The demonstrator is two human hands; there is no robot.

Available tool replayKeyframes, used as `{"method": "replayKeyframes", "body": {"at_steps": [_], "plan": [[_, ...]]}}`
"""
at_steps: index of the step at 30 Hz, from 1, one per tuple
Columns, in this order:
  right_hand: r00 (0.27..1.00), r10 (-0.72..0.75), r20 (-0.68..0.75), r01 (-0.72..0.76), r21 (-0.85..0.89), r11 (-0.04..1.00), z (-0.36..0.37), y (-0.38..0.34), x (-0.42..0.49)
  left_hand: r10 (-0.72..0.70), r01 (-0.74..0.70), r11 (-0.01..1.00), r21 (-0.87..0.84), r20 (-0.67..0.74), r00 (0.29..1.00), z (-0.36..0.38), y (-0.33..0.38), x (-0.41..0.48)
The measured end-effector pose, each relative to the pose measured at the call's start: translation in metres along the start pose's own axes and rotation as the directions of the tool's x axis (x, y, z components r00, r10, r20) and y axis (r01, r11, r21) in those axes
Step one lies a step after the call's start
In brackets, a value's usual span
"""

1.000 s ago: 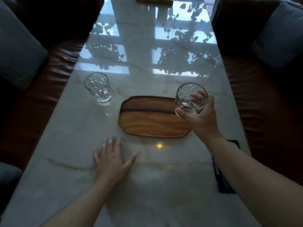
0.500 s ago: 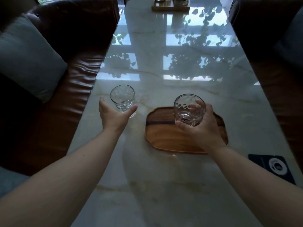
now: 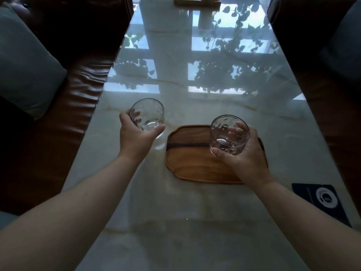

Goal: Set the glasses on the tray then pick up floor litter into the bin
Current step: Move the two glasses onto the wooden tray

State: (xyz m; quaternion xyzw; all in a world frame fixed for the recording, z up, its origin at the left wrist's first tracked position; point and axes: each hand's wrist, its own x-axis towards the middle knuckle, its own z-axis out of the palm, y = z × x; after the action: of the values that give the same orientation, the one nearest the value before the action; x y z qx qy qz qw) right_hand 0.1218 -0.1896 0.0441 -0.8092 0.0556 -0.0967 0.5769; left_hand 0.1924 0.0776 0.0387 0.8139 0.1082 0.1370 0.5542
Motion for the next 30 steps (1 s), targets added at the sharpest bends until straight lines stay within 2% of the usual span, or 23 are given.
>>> {"method": "replayKeyframes", "body": {"at_steps": [7,15,30], "plan": [[0.997,0.061,-0.038,-0.06,0.025,0.998,-0.036,0.017,-0.007,0.061,-0.042,0.992,-0.122,0.159,0.985,0.023,0.036,-0.055],[0.996,0.07,-0.06,-0.067,0.05,0.996,-0.053,0.031,-0.012,0.137,-0.116,0.989,-0.093,0.272,0.952,0.063,0.051,-0.078],[0.996,0.085,-0.039,-0.081,0.101,0.992,-0.055,0.037,-0.02,0.119,-0.113,0.993,-0.04,0.257,0.959,0.068,0.029,-0.091]]}}
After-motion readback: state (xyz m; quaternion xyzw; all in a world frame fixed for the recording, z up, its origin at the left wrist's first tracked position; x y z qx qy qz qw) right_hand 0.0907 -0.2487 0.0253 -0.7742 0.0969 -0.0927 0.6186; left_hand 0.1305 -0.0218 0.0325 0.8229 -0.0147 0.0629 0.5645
